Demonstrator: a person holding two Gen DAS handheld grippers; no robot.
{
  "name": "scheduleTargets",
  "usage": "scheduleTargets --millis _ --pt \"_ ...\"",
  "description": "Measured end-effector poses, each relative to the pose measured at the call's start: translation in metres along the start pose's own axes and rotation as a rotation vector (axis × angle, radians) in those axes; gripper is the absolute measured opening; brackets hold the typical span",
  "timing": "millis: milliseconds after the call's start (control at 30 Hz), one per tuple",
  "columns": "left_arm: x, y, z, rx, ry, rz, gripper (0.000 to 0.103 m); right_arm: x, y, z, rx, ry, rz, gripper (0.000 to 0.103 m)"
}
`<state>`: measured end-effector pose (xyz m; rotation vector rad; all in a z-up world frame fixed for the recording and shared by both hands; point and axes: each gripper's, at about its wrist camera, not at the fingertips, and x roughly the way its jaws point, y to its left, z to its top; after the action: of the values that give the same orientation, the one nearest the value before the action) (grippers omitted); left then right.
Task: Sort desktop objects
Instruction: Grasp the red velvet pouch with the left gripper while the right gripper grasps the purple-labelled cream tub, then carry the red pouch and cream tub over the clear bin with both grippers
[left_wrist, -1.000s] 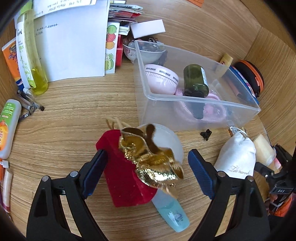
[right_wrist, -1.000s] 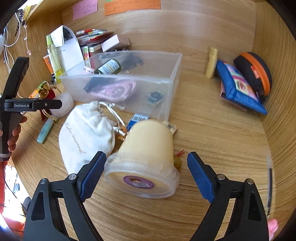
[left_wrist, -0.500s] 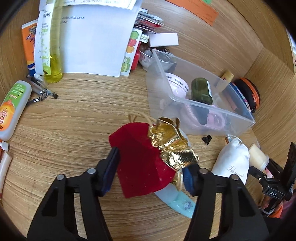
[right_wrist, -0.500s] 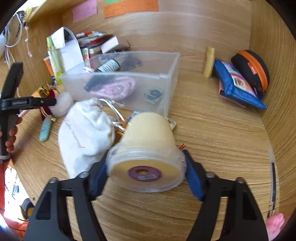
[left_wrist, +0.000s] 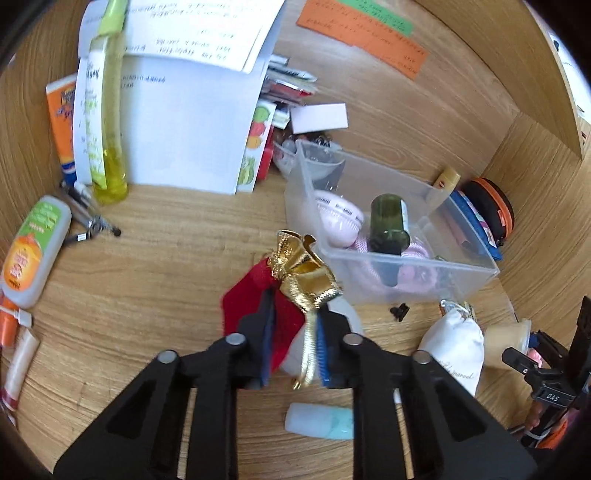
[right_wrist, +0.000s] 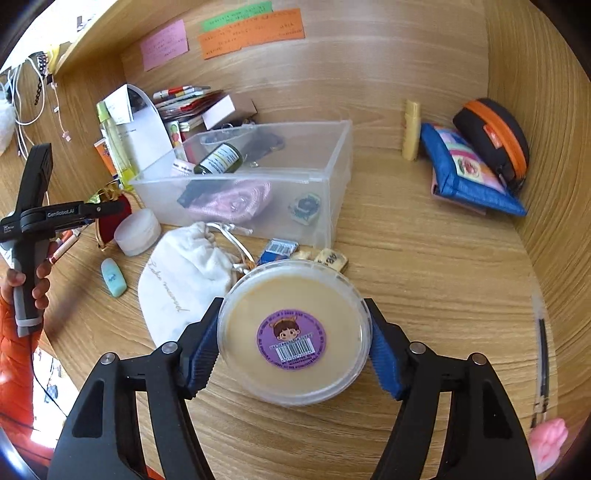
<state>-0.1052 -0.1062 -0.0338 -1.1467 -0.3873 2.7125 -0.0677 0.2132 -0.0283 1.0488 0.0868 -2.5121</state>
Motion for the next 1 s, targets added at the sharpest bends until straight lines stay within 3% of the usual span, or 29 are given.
scheduleTargets --millis 533,1000 --pt "-0.028 -0.021 0.01 0.064 -0.068 -0.038 0.015 -0.021 0.003 0.021 -0.03 -0.063 -0.005 0.067" --pt "-0.032 -0.045 0.033 0.097 -0.085 -0.085 0.015 -0.029 0.009 0.075 -0.083 -0.138 0.028 0.067"
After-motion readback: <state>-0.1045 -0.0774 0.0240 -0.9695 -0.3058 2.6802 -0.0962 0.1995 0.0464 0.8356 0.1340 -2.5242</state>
